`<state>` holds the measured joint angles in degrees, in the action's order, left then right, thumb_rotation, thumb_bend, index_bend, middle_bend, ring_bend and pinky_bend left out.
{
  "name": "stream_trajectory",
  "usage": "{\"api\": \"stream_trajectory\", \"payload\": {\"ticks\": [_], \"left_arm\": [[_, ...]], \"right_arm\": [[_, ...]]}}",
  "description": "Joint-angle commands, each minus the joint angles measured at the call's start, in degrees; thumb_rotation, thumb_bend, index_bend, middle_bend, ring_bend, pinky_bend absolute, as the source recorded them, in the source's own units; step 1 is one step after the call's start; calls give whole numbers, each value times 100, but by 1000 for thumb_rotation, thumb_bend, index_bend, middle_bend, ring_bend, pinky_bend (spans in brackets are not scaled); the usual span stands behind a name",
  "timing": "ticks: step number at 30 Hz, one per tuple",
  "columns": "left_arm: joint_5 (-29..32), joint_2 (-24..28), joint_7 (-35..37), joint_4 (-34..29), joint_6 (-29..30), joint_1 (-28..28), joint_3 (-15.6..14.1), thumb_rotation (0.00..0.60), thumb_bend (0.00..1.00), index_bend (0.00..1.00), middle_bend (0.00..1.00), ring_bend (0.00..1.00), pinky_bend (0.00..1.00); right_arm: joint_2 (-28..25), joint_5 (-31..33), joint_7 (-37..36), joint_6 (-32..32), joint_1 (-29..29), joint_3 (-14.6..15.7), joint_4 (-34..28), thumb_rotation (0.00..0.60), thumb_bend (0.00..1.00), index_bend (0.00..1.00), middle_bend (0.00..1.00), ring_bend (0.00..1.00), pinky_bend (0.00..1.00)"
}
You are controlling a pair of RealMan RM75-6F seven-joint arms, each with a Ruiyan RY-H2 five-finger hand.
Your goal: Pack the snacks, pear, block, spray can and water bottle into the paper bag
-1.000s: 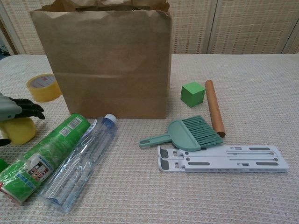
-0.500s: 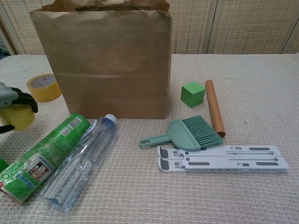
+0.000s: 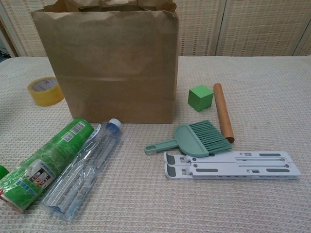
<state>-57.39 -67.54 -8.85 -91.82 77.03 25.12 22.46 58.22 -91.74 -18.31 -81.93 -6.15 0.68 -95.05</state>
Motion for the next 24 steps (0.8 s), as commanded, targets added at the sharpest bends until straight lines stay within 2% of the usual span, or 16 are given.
{"api": "stream_trajectory", "payload": {"ticks": [1,5,12,21,23,24], "left_arm": [[755,218,490,-776,3,170,890,600,637,713,675,628,836],[978,276,165,-1159,-340,643,1125,600,636,706,671,622,832],[1146,-175,-500,-1307,-732,1569,1070,600,635,690,659,611,823],[1093,-866,-1186,-1321,-936,2225,463,600,604,633,621,567,779],[1045,-934,-1271,-1355,-998,2298,345,600,581,578,575,509,721],[1011,-936,-1317,-1356,-1059,2332,284,600,553,521,511,442,658]], "right_arm": [[9,0,26,12,-5,2,-1,600,59,0,0,0,17],[11,3,42,35,-16,3,-1,600,59,0,0,0,17],[-14,26,-15,40,-15,-1,-13,600,60,0,0,0,17],[-88,35,-149,81,-23,13,-60,600,59,0,0,0,17],[-102,25,-179,78,-24,16,-62,600,59,0,0,0,17],[-104,22,-186,75,-23,15,-60,600,59,0,0,0,17]]}}
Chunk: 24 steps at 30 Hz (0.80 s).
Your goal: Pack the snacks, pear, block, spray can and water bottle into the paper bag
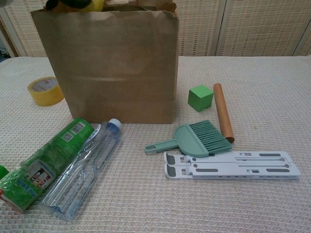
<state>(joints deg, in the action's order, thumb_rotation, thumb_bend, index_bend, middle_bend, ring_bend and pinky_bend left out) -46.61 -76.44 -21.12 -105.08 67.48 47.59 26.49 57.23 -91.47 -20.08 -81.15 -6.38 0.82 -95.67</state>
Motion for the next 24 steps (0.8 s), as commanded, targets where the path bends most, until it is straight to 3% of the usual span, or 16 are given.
{"api": "stream_trajectory", "payload": {"ticks": [1,2,4,6,9,18,24], "left_arm": [[-64,-27,-166,-33,-203,129,-195,600,528,466,447,380,602],[-37,-5,-220,-43,-277,165,-234,600,478,342,303,248,487],[44,18,-244,-66,-372,233,-244,600,425,179,114,89,347],[116,49,-268,-72,-430,282,-251,600,391,84,18,18,275],[152,93,-288,-78,-423,320,-265,600,379,41,0,0,250],[40,276,-42,-207,-263,222,-279,600,381,42,0,0,242],[-303,890,227,-623,-12,-255,-427,600,383,54,0,0,242]], "right_arm": [[-7,-12,-15,-7,-1,1,0,600,59,0,0,0,17],[-9,-19,-17,-10,-1,2,-3,600,59,0,0,0,17],[-12,-38,-15,-17,-1,6,-9,600,59,0,0,0,17],[-14,-46,-12,-30,6,11,-6,600,59,0,0,0,17],[-8,-34,-13,-35,14,12,1,600,59,0,0,0,16],[5,-26,33,-41,16,5,2,600,59,0,0,0,17],[-6,-7,35,-31,24,9,-2,600,59,0,0,0,16]]}}
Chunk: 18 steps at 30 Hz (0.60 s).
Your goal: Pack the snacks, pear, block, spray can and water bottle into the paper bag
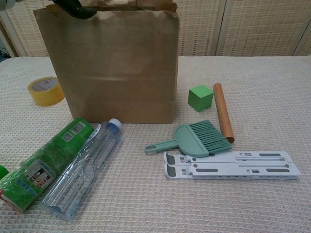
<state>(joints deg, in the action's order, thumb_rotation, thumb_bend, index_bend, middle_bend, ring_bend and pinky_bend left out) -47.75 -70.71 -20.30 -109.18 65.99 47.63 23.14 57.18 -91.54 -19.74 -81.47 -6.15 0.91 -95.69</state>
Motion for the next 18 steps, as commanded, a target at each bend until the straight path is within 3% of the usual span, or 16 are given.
{"api": "stream_trajectory", "payload": {"ticks": [1,4,9,14,17,18], "left_arm": [[-280,501,211,-296,197,-403,-146,600,384,60,0,0,242],[-465,943,418,-469,326,-777,-285,600,384,81,0,0,242],[-915,1758,907,-573,379,-1568,-786,600,386,83,0,0,243],[-1238,1989,1073,-484,362,-1863,-1073,600,386,84,0,0,242],[-1936,2262,1142,-258,273,-2292,-1683,600,386,83,0,0,239],[-2331,2313,884,-68,93,-2440,-2107,600,386,80,0,0,238]], "right_arm": [[-4,-3,-2,2,1,4,0,600,59,0,0,0,17],[-9,-10,4,11,1,12,-2,600,59,0,0,0,17],[1,-10,62,28,-1,18,-12,600,60,0,0,0,17],[11,-2,93,37,-2,18,-13,600,59,0,0,0,17],[43,6,160,48,-6,14,-2,600,59,0,0,0,17],[54,7,187,57,-11,13,2,600,59,0,0,0,17]]}}
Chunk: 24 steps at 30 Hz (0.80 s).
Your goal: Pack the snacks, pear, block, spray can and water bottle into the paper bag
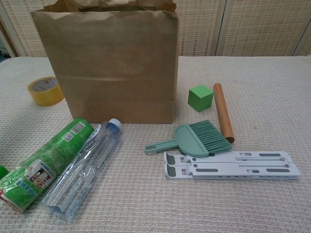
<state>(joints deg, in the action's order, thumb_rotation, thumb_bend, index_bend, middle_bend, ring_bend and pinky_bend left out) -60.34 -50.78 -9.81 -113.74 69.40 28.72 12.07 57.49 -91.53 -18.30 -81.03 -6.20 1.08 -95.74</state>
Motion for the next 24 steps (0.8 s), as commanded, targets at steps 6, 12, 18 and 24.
{"api": "stream_trajectory", "payload": {"ticks": [6,12,18,24], "left_arm": [[-2692,-58,-610,1286,-64,-984,-1823,600,372,11,0,0,215],[-2993,-260,-465,1492,9,-1226,-2065,600,338,0,0,0,127],[-3463,-455,-504,1613,156,-1323,-2170,600,336,0,0,0,99],[-3609,-731,-661,1673,-76,-1211,-2133,600,335,0,0,0,98]], "right_arm": [[45,14,76,-1,1,-10,18,600,59,0,0,0,17],[36,6,50,-1,2,-4,24,600,59,0,0,0,17],[35,-9,54,17,-6,6,24,600,59,0,0,0,17],[25,-3,45,10,-3,3,5,600,59,0,0,0,17]]}}
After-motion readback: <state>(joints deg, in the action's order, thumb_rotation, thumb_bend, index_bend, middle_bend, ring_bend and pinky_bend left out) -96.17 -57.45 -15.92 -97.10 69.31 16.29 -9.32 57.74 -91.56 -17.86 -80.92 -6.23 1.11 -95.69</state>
